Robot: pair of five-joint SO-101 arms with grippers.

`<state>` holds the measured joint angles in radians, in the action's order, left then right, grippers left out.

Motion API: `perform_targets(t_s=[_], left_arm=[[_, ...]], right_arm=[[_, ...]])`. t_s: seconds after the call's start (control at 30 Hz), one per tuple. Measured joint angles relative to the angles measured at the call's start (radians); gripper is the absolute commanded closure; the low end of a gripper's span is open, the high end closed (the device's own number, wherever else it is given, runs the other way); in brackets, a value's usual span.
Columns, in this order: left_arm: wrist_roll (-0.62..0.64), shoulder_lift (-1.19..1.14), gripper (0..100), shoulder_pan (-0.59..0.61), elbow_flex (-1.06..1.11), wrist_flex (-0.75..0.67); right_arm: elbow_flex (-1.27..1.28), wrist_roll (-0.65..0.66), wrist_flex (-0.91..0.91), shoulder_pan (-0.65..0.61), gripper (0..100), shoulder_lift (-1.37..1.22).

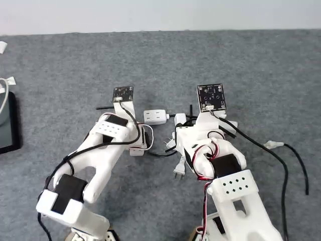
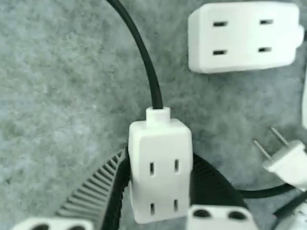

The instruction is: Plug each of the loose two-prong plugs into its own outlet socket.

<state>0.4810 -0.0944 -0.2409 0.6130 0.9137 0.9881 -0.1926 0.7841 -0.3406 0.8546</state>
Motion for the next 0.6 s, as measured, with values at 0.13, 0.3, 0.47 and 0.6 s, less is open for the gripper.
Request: perform_targets(t_s=[0.13, 0.3, 0.47, 0.6], left_arm=[[0.002, -0.002, 69, 0.018, -0.003, 0.012], [0.035, -0.002, 64, 0.048, -0.003, 0.052], [0.028, -0.002, 64, 0.075, -0.003, 0.077], [-0.034, 0.087, 64, 0.107, 0.057, 0.061]], right_arm=[[0.000, 0.000, 0.000, 0.000, 99.0, 0.000], [0.000, 0.000, 0.000, 0.000, 99.0, 0.000], [0.000, 0.000, 0.000, 0.000, 99.0, 0.000], [0.000, 0.000, -0.002, -0.034, 99.0, 0.000]])
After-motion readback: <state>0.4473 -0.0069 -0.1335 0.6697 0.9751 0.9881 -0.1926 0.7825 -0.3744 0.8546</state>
